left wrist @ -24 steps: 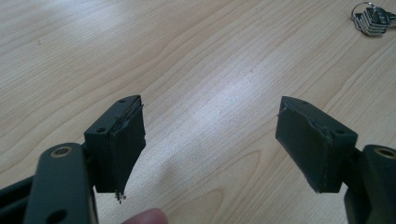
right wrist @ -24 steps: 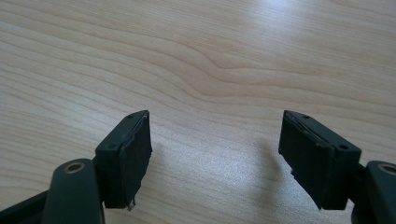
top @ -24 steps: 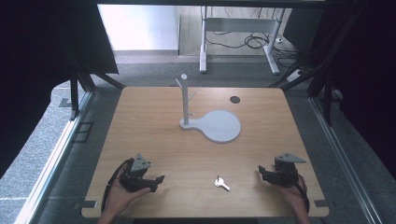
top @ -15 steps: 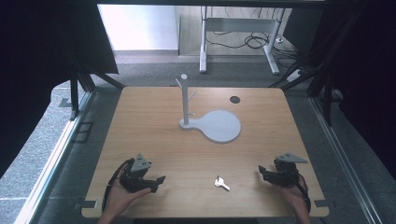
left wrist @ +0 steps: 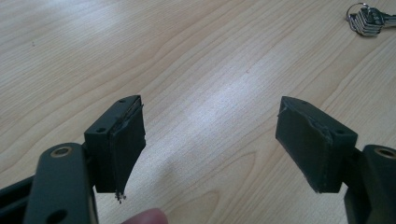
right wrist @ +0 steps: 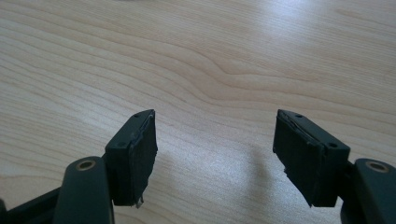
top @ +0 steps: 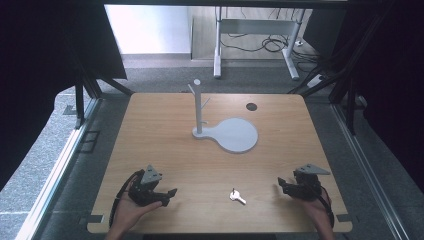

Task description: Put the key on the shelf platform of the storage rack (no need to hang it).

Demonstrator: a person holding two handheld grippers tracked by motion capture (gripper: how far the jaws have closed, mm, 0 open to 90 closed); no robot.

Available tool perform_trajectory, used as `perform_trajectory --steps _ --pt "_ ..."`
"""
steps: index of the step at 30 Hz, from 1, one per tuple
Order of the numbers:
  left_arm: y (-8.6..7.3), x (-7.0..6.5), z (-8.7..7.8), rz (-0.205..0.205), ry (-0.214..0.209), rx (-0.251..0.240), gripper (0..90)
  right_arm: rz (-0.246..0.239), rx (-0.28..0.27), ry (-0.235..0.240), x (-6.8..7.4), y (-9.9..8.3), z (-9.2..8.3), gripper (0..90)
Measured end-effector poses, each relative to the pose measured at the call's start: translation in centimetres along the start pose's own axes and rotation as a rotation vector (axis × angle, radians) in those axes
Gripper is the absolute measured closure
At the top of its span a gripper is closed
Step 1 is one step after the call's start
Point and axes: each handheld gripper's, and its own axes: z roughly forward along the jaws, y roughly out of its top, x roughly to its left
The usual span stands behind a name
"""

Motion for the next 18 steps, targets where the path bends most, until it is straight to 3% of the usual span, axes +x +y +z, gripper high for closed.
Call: perform_trajectory --steps 12,18 --pt "0.0 0.0 0.3 0.002 0.004 0.011 24.3 -0.010 -0.012 0.024 0.2 0.8 -0.4 35.3" --pt "0.0 0.2 -0.1 -0.007 0.013 0.001 24.3 -0.042 -0.022 0.047 0.8 1.7 -1.0 36.0"
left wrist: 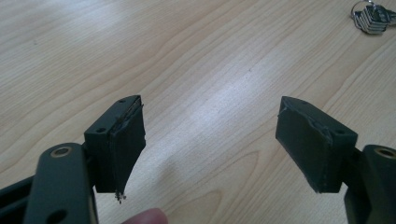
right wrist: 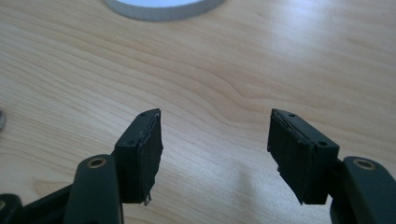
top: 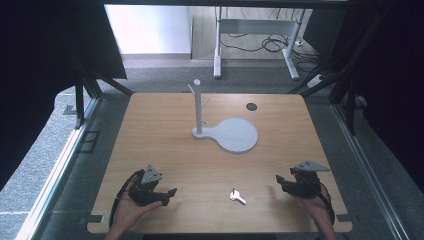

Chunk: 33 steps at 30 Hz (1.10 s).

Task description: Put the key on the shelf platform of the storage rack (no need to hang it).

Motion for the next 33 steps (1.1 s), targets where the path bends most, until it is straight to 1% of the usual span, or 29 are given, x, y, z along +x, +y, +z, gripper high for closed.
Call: perform_trajectory --steps 4,9,13,16,19,24,28,33 --pt "0.0 0.4 -0.2 -0.010 0.009 -0.005 24.3 -0.005 -0.017 0.022 0.6 0.9 -0.2 35.9" --pt "0.0 0.4 -0.4 -0.011 0.008 -0.013 24.3 -0.030 0.002 0.043 1.3 1.9 -0.7 37.7" --pt "0.0 0.6 -0.7 -0.015 0.010 -0.020 24.3 -0.047 0.014 0.071 1.7 2.6 -1.3 38.1" --pt "-0.1 0.8 -0.9 -0.018 0.014 -0.023 24.3 -0.060 0.032 0.080 1.9 3.0 -1.6 38.3" --pt "-0.1 0.8 -0.9 -0.018 0.015 -0.024 24.3 -0.070 0.038 0.085 2.2 3.3 -1.7 38.5" --pt "-0.1 0.7 -0.8 -0.018 0.011 -0.021 24.3 -0.094 0.053 0.111 2.9 3.9 -1.7 38.7" --pt "-0.1 0.7 -0.7 -0.016 0.011 -0.017 24.3 -0.123 0.070 0.132 3.8 4.5 -1.5 38.9" --pt "-0.1 0.8 -0.6 -0.019 0.011 -0.018 24.3 -0.148 0.083 0.159 4.8 5.1 -1.4 38.8"
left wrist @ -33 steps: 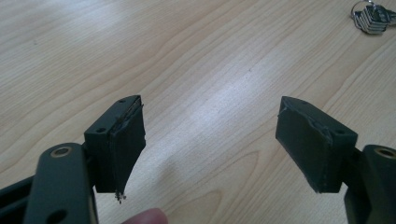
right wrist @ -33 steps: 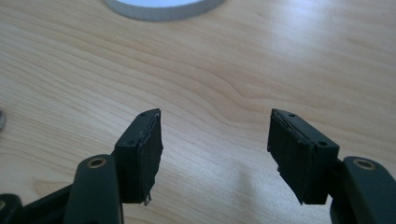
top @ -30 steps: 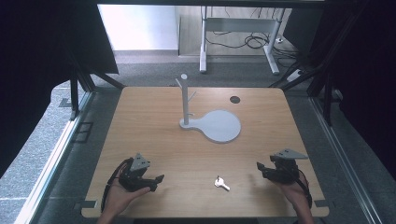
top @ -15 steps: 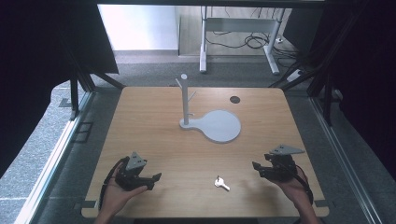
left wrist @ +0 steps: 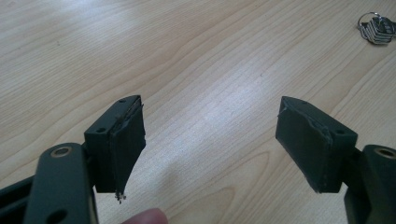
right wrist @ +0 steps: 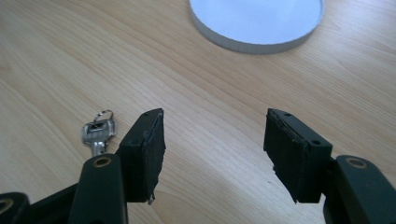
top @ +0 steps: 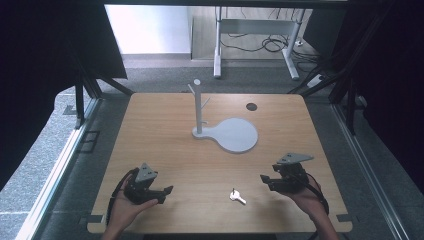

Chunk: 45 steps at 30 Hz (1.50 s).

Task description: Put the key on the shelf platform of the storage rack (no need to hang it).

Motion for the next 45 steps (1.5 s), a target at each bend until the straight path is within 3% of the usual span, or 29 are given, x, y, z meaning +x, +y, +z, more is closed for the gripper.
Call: perform_trajectory --steps 14,34,45 --pt "0.2 -0.3 -0.2 0.010 -0.008 -0.009 24.3 -0.035 0.057 0.041 2.5 1.5 1.1 39.4" --pt "0.1 -0.1 -0.3 0.006 -0.005 -0.013 24.3 -0.133 0.211 0.106 5.8 1.4 4.3 40.0" --pt "0.1 -0.1 -0.6 0.004 -0.003 -0.023 24.3 -0.168 0.265 0.128 7.3 1.2 5.9 42.0"
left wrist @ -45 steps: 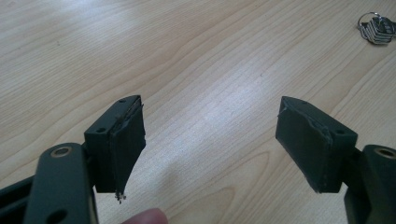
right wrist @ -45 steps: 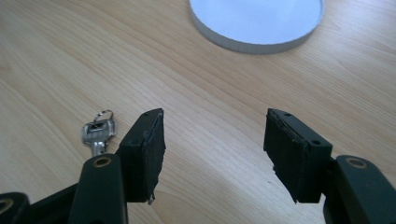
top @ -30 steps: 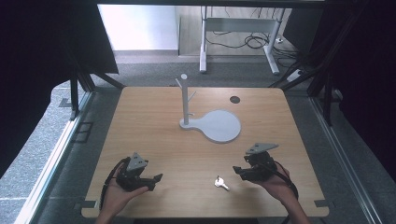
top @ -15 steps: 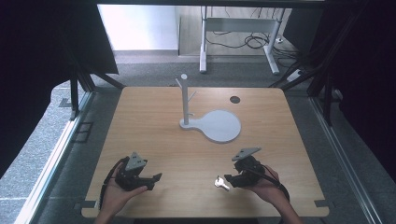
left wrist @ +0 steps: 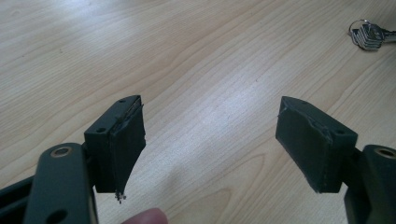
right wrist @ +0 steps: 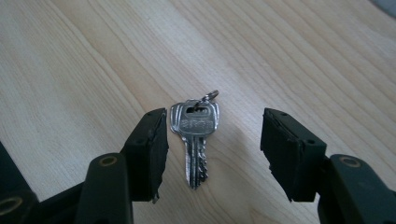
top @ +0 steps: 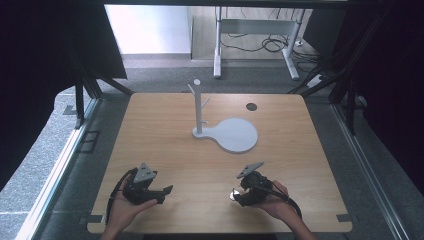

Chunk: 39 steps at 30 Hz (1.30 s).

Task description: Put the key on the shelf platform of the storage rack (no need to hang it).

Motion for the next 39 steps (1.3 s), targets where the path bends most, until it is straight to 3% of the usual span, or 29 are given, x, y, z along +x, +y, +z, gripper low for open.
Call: perform_trajectory --steps 25,34,39 --pt "0.0 0.0 0.0 0.001 0.001 0.001 24.3 -0.020 0.085 0.006 1.2 0.6 2.5 50.5" --pt "0.0 -0.1 -0.1 0.003 0.000 0.001 24.3 -0.026 0.099 0.002 1.1 1.0 2.5 65.5" --pt "0.0 -0.1 -0.1 0.003 0.001 0.000 24.3 -0.028 0.109 0.010 1.1 1.2 2.5 67.2"
